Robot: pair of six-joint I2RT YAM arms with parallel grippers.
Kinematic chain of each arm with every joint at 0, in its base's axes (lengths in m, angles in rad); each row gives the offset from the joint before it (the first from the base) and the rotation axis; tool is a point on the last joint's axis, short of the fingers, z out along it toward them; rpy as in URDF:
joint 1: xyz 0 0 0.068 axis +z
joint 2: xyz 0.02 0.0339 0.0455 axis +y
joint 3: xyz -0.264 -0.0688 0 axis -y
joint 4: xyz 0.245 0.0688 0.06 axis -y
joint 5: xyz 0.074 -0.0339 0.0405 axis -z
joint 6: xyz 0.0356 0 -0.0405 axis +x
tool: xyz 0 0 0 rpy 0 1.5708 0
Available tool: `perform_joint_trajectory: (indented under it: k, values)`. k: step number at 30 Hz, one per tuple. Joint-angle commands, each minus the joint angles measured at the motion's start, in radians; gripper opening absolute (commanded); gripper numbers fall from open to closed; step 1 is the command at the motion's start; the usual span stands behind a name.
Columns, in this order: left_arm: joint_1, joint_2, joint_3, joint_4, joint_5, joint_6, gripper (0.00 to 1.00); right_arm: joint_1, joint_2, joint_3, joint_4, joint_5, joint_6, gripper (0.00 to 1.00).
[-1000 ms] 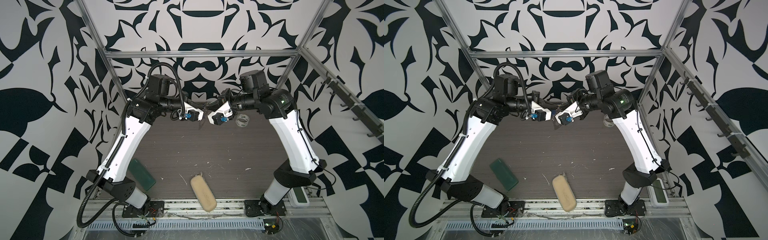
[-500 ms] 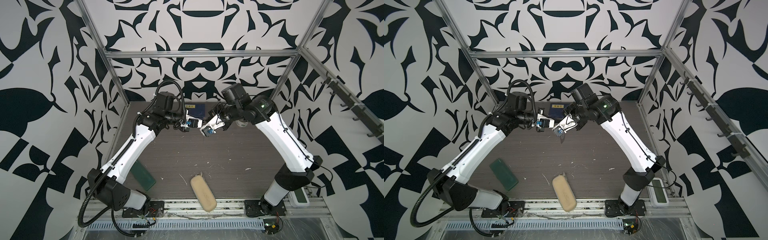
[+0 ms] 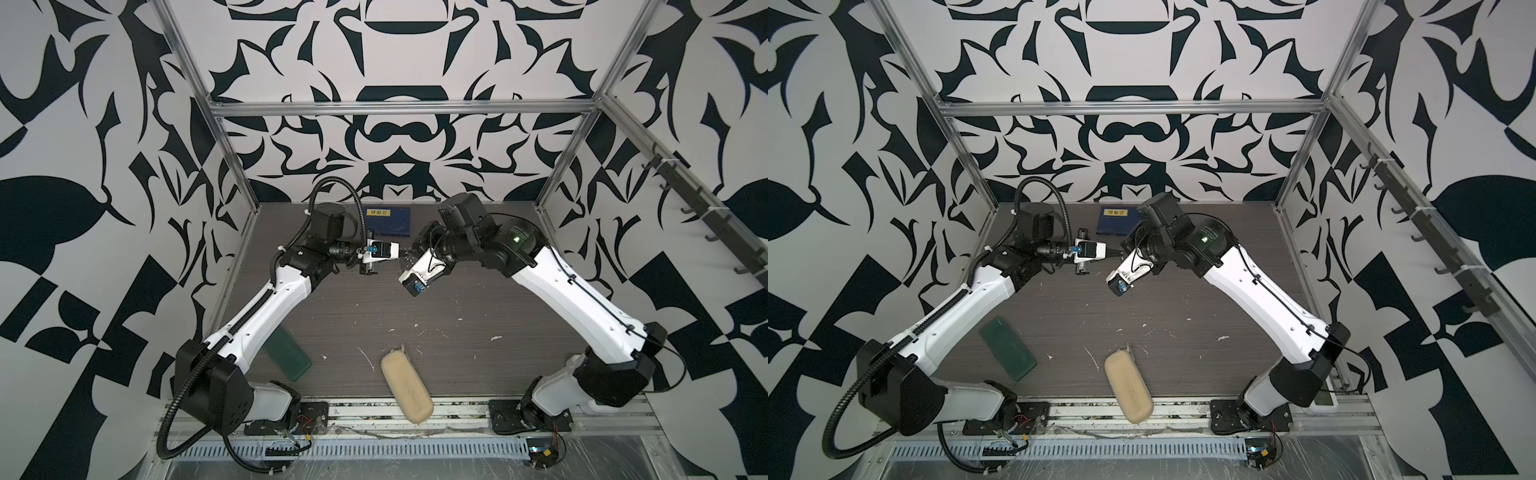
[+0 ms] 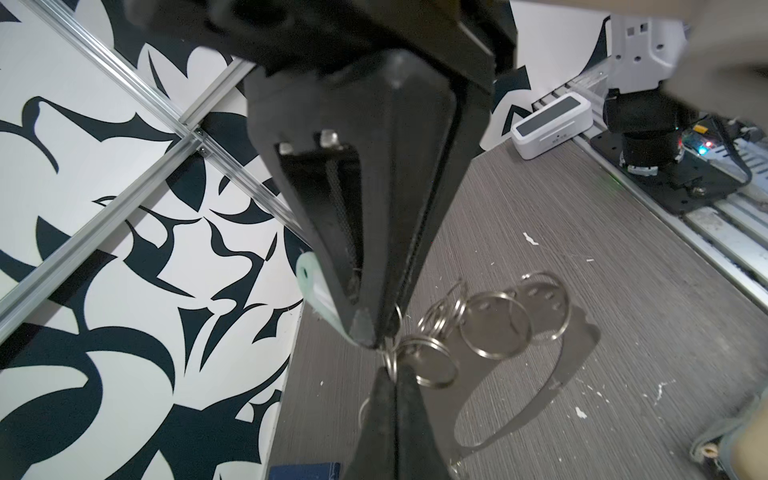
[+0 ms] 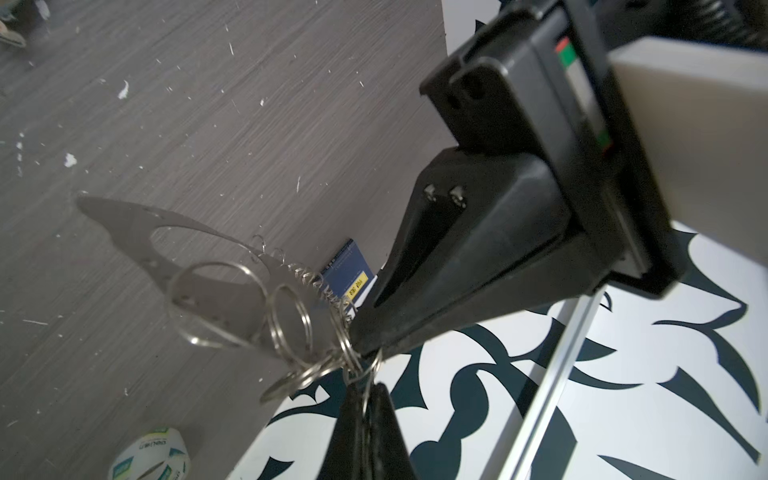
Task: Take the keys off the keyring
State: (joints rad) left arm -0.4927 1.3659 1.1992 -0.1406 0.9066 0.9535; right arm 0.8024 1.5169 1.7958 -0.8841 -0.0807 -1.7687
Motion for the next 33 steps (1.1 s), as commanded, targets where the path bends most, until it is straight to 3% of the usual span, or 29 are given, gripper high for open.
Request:
perform_joint_trajectory:
  k: [1,11,20,33]
  values:
    - [-0.076,-0.044,-0.051,0.153,0.269,-0.114,0.00,0.065,0.021,-0.029,0.498,-0.005,-0.058,0.00]
    - [-0.088,-0.063,-0.136,0.271,0.168,-0.188,0.00,0.124,-0.056,-0.240,0.694,0.087,-0.216,0.00]
    - [-0.089,-0.062,-0.182,0.369,0.161,-0.244,0.00,0.158,-0.073,-0.265,0.723,0.111,-0.253,0.00]
    - [-0.086,-0.068,-0.189,0.429,0.164,-0.283,0.00,0.162,-0.072,-0.244,0.689,0.128,-0.239,0.17]
